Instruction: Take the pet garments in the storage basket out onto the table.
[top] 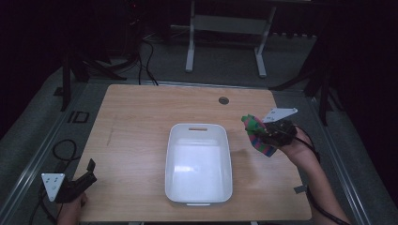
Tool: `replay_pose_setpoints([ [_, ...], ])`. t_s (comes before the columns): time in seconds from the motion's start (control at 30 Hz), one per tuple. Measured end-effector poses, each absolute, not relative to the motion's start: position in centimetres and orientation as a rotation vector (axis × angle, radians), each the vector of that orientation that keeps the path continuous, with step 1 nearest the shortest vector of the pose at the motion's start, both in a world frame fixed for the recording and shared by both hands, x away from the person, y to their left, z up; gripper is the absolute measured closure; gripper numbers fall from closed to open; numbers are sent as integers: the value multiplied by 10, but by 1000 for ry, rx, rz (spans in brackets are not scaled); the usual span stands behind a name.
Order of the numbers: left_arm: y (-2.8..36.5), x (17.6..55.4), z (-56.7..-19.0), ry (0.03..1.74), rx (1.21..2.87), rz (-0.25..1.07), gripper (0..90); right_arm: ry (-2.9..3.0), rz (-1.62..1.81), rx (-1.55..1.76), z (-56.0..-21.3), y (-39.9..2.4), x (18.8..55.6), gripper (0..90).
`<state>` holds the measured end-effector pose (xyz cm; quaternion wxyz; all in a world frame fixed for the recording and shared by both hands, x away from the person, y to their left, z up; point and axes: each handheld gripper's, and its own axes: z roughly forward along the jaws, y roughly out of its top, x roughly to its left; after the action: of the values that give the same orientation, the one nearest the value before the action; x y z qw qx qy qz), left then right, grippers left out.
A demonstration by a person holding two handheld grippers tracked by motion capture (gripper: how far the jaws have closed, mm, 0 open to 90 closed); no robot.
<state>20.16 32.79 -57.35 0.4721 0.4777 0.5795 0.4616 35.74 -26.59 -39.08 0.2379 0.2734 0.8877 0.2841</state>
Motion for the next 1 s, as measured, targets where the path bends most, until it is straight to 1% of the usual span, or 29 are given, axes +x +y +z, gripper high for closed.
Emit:
replay_pose_setpoints([
  [0.03, 328, 202, -573, 1419, 1170, 1130, 18, 2446, 778, 773, -402, -267, 362, 650],
  [0.13, 328, 202, -573, 1420, 1171, 1128, 18, 2470, 763, 789, -417, -267, 369, 648],
  [0.17, 328, 202, -573, 1420, 1171, 1128, 18, 2470, 763, 789, -417, -267, 369, 648],
  [0.2, 328, 202, -573, 1419, 1172, 1129, 18, 2464, 771, 803, -427, -266, 373, 649],
  [0.23, 328, 202, -573, 1419, 1173, 1130, 18, 2464, 771, 803, -427, -266, 373, 649],
  [0.27, 328, 202, -573, 1418, 1173, 1131, 18, 2468, 767, 815, -436, -265, 378, 648],
  [0.3, 328, 202, -573, 1417, 1173, 1132, 18, 2468, 767, 815, -436, -265, 378, 648],
  [0.33, 328, 202, -573, 1417, 1172, 1131, 18, 2473, 747, 826, -446, -264, 383, 648],
  [0.43, 328, 202, -573, 1417, 1173, 1130, 18, 2477, 739, 828, -449, -264, 384, 648],
  [0.53, 328, 202, -573, 1415, 1173, 1128, 18, 2476, 739, 873, -472, -265, 395, 647],
  [0.57, 328, 202, -573, 1415, 1173, 1128, 18, 2476, 739, 873, -472, -265, 395, 647],
  [0.63, 328, 202, -573, 1414, 1176, 1129, 18, 2485, 721, 899, -482, -266, 398, 647],
  [0.67, 328, 202, -573, 1414, 1175, 1128, 18, 2497, 679, 917, -494, -266, 400, 647],
  [0.8, 328, 202, -573, 1414, 1175, 1127, 18, 2512, 653, 934, -506, -267, 402, 646],
  [0.9, 328, 202, -573, 1413, 1176, 1128, 18, 2539, 599, 954, -527, -266, 404, 635],
  [0.93, 328, 202, -573, 1413, 1176, 1128, 18, 2530, 630, 967, -533, -266, 403, 623],
  [1.0, 328, 202, -573, 1413, 1176, 1129, 18, 2530, 630, 967, -533, -266, 403, 623],
])
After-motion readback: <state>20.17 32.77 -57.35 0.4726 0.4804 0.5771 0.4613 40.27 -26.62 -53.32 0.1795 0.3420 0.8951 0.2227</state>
